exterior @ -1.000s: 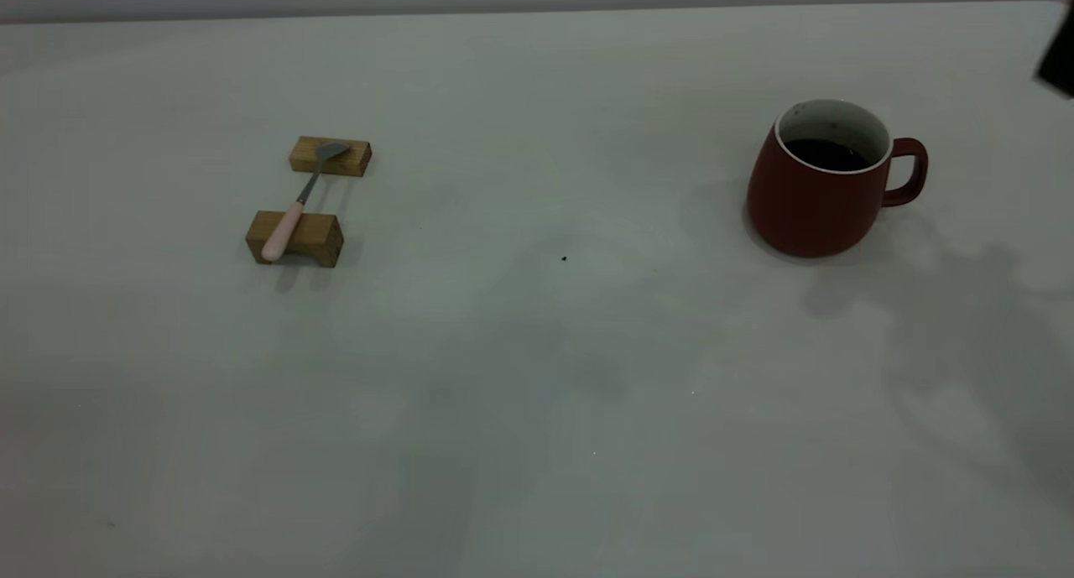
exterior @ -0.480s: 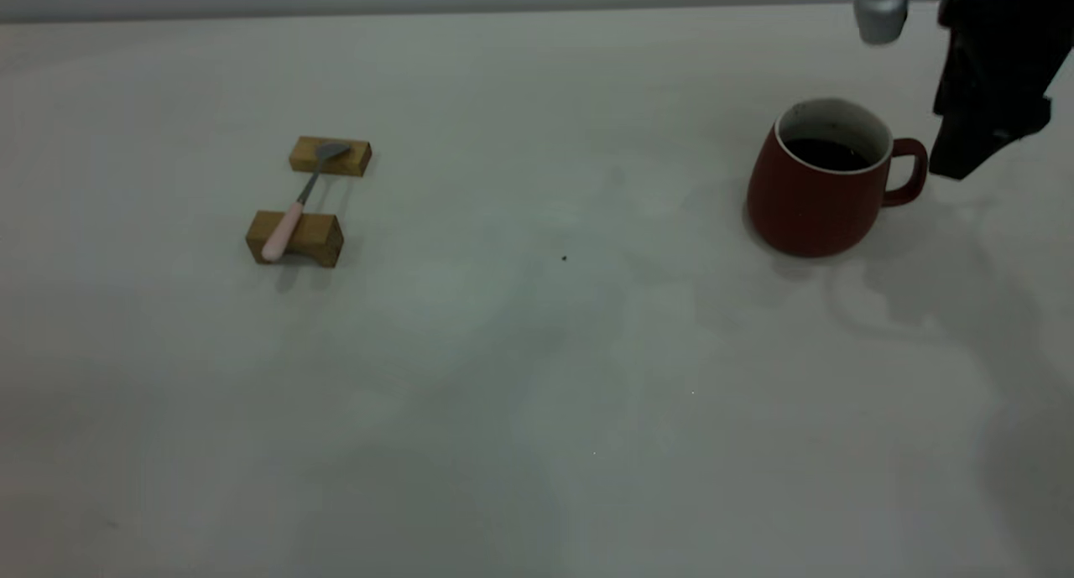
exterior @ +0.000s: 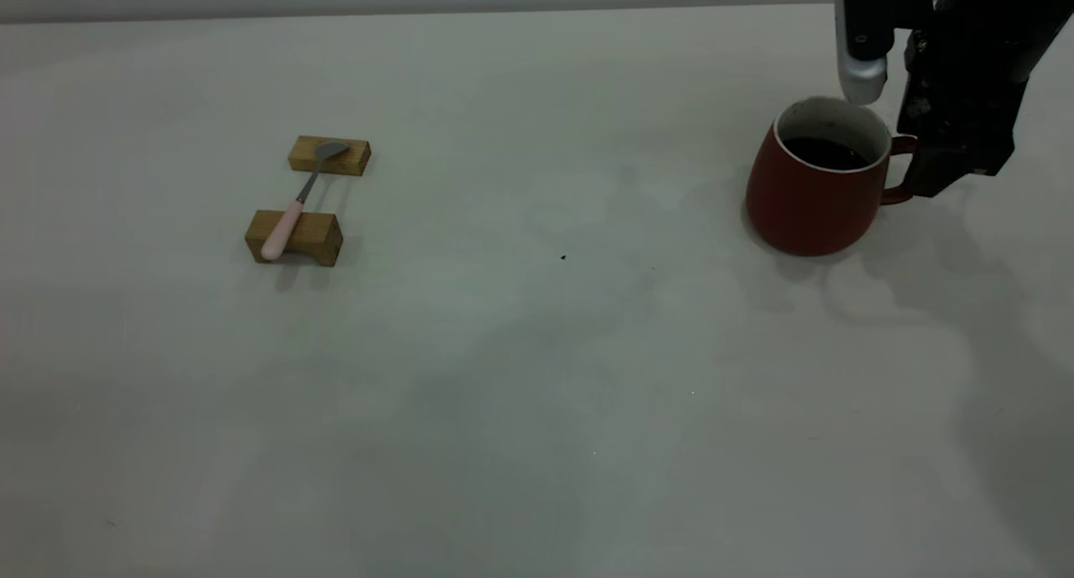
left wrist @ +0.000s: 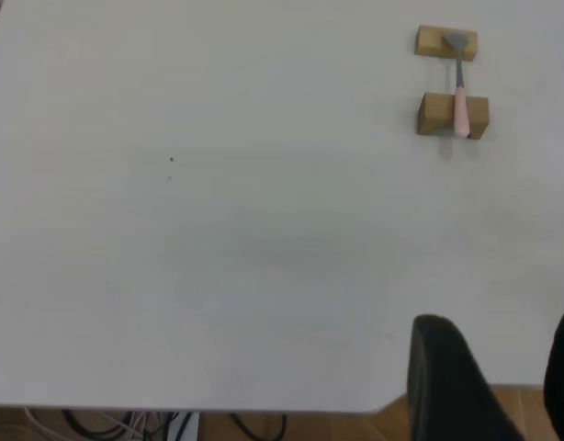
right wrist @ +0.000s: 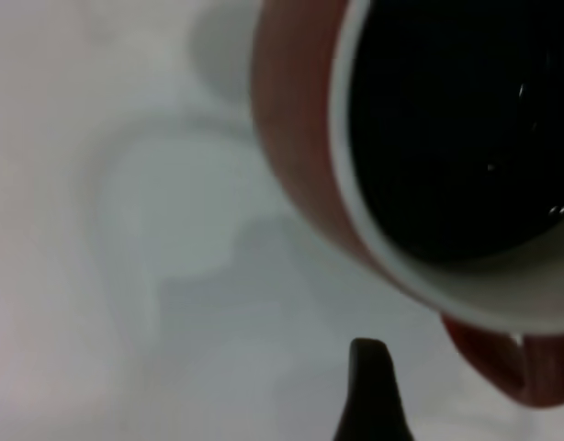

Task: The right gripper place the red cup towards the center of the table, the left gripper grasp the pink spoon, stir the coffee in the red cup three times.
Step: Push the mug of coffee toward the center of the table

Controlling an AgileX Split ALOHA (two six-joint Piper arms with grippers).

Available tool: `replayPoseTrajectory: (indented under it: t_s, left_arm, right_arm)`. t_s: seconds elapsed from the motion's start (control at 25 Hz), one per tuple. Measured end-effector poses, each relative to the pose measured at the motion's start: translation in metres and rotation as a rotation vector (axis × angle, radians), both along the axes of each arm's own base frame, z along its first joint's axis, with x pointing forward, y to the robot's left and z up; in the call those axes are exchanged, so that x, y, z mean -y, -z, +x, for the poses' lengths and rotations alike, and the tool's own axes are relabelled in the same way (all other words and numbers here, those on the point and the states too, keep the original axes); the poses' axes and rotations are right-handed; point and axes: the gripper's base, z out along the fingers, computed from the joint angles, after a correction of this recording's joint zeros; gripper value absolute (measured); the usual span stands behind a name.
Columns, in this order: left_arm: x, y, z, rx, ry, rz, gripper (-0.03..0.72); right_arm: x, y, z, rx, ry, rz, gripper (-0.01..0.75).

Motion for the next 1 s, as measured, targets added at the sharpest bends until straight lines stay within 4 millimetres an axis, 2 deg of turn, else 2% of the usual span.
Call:
replayPoseTrajectory:
  t_s: [0.28,0.48,1.0]
  left_arm:
    - [0.0,0.0,0.0,0.0,0.0,0.0,0.342]
    - [0.0,0.0,0.0,0.0,0.0,0.0,0.342]
    - [0.0,0.0,0.0,0.0,0.0,0.0,0.342]
  right_arm:
    - [-0.002,0.012,0.001,0.006,-0.015,0.007,0.591]
    - [-0.018,0.015,0.0,0.011,-0.04,0.017,0.591]
    - [-0.105,0.014,-0.019,0.024,-0.05,0.157,0.591]
